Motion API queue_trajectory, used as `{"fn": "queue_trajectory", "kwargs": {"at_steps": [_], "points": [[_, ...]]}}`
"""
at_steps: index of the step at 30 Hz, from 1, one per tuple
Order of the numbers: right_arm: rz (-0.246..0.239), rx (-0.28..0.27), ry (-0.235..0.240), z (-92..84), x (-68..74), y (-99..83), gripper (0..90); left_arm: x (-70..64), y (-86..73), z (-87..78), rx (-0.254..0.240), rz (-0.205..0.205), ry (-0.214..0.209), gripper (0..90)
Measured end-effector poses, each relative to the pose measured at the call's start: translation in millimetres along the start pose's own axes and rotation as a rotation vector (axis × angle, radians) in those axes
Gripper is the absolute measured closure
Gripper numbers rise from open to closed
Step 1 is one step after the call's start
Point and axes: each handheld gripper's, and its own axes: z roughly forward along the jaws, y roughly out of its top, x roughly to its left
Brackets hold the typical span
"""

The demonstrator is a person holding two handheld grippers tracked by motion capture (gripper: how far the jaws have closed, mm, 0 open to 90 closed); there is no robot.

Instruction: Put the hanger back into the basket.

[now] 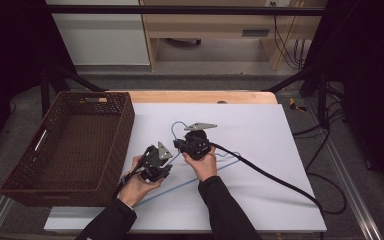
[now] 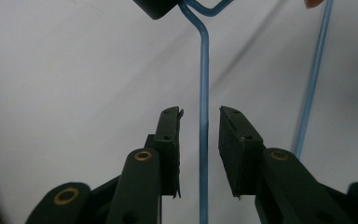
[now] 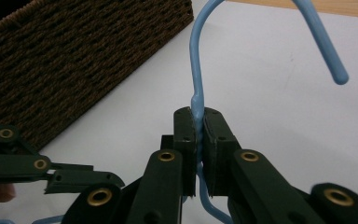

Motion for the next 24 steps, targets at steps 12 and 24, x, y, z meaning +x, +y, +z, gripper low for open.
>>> {"fn": "queue_trajectory", "kwargs": {"at_steps": [12,24], "points": [[-0.009,-0.001,0.001,-1.2,1.1,-0.3,85.3,-1.8,1.1,7.3,0.007,0.004,-0.003,86.3],[-0.064,-0.064,-0.018,-32.1,4.8,-3.9,66.1,-5.0,2.7,-7.3,-0.053,-0.01,-0.021,86.9]]}}
